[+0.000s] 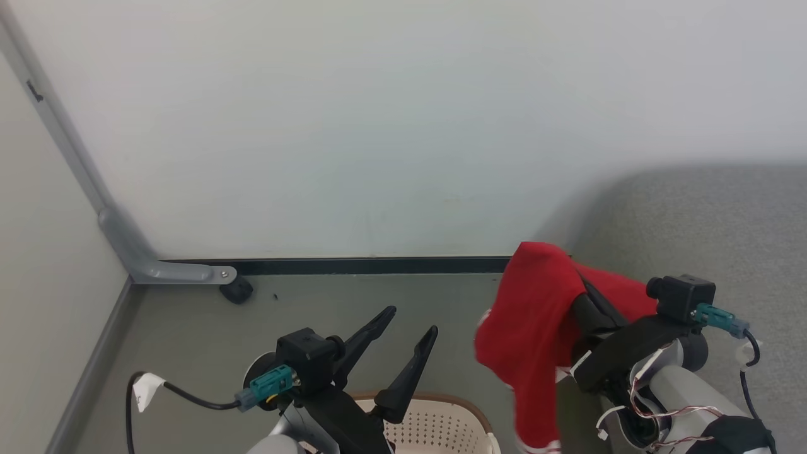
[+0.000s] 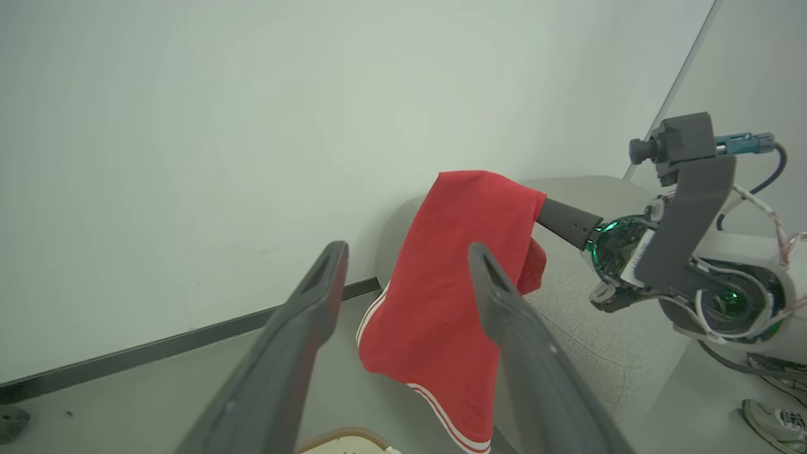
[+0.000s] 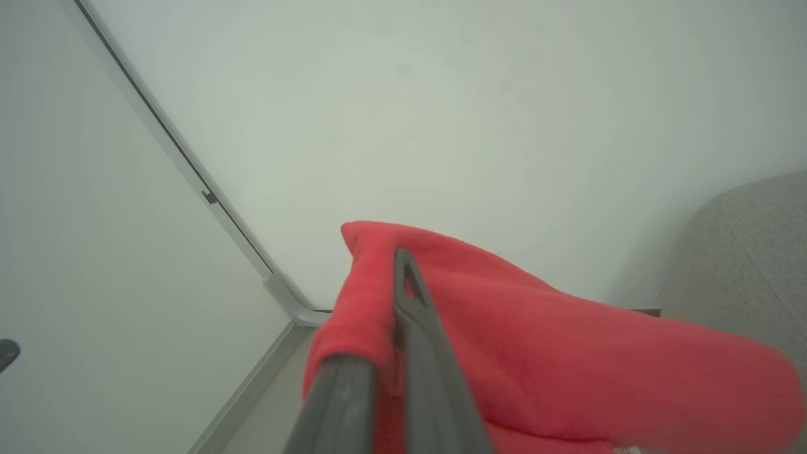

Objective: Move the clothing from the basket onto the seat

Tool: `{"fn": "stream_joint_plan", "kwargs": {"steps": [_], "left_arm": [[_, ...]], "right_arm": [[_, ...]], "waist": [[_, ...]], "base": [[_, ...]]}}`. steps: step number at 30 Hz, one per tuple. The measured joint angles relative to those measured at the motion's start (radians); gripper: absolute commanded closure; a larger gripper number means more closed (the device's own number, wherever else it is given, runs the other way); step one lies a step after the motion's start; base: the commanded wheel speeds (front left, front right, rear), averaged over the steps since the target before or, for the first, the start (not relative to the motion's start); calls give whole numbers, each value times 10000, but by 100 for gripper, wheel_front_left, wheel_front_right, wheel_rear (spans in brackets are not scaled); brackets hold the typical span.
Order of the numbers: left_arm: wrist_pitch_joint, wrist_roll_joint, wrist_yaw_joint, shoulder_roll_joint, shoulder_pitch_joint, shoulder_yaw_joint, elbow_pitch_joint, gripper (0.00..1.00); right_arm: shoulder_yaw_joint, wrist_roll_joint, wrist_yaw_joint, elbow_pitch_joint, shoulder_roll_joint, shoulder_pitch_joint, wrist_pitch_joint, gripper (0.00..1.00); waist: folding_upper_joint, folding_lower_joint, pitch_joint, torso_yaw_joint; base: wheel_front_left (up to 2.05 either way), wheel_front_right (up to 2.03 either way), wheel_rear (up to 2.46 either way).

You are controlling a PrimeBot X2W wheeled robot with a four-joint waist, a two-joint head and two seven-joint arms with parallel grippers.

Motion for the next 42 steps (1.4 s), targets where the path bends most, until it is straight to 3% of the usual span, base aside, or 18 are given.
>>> {"fn": "stream_joint_plan", "kwargs": {"steps": [16,25,42], "left_arm": [[-100,13,-2,209,144,-4,-134,0],[-138,33,-75,253,146,-73,-265,0],[-192,328,-88,316,95,-376,-328,0]], "right_arm": [[-1321,-652,-15,-1419,-454,867,0,100],[-2186,-1080,-194,-2332,-807,1627,-2,100],[-3446,-1528,-280,-3977,-790,2530,-8,100]], "waist": [[0,0,37,-1171],[0,0,64,-1957],[0,0,334,-2946]], "base": [[0,0,0],[0,0,0],[0,0,0]]}}
